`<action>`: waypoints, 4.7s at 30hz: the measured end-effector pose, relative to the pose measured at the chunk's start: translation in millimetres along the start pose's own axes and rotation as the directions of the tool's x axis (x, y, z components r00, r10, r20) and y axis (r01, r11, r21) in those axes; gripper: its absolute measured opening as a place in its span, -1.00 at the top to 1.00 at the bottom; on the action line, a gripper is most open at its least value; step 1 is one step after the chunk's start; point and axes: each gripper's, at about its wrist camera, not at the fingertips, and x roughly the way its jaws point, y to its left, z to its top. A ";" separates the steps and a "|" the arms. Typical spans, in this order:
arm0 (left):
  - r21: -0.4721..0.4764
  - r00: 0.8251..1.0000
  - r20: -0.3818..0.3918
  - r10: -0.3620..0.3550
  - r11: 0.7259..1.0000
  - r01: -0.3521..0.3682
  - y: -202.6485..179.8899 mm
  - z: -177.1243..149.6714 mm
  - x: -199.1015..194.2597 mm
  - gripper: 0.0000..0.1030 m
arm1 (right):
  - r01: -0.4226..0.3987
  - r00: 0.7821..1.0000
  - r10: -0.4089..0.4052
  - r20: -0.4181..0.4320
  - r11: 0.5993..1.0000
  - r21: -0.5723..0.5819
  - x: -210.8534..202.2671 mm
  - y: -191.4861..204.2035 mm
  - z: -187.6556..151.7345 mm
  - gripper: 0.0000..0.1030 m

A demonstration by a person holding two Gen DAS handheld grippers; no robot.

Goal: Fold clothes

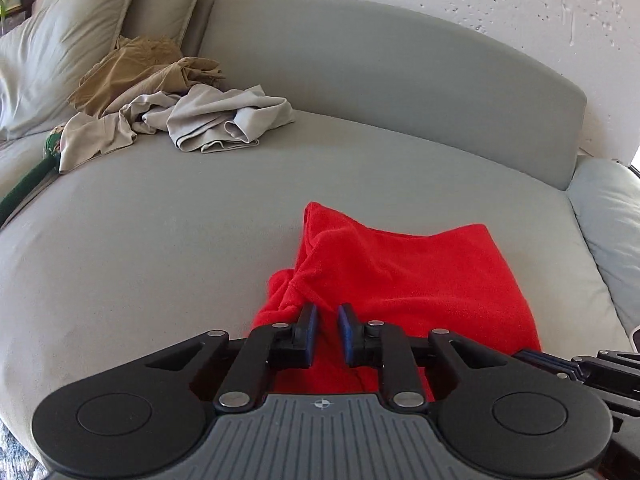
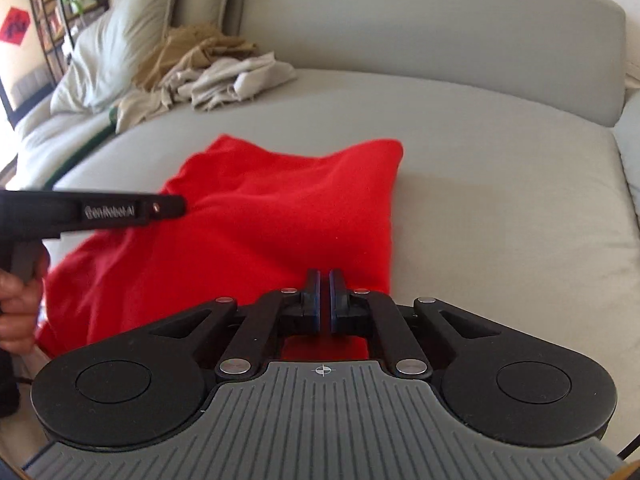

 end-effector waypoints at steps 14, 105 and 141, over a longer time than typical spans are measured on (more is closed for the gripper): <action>-0.064 0.998 -0.056 -0.019 0.998 0.016 -6.4 19.0 23.8 0.69 | -0.092 0.995 0.090 0.041 0.995 0.051 10.2 -14.0 54.4 0.54; -0.679 0.964 -0.087 -0.252 0.723 0.128 65.9 -68.5 -55.2 -0.31 | -0.361 0.891 0.440 0.114 0.534 0.765 -67.5 -101.2 -88.5 -0.39; -0.631 0.874 -0.058 -0.482 0.697 0.342 60.0 -28.9 11.6 -0.15 | -0.403 0.846 0.527 0.076 0.541 0.738 52.6 -102.4 -20.6 0.05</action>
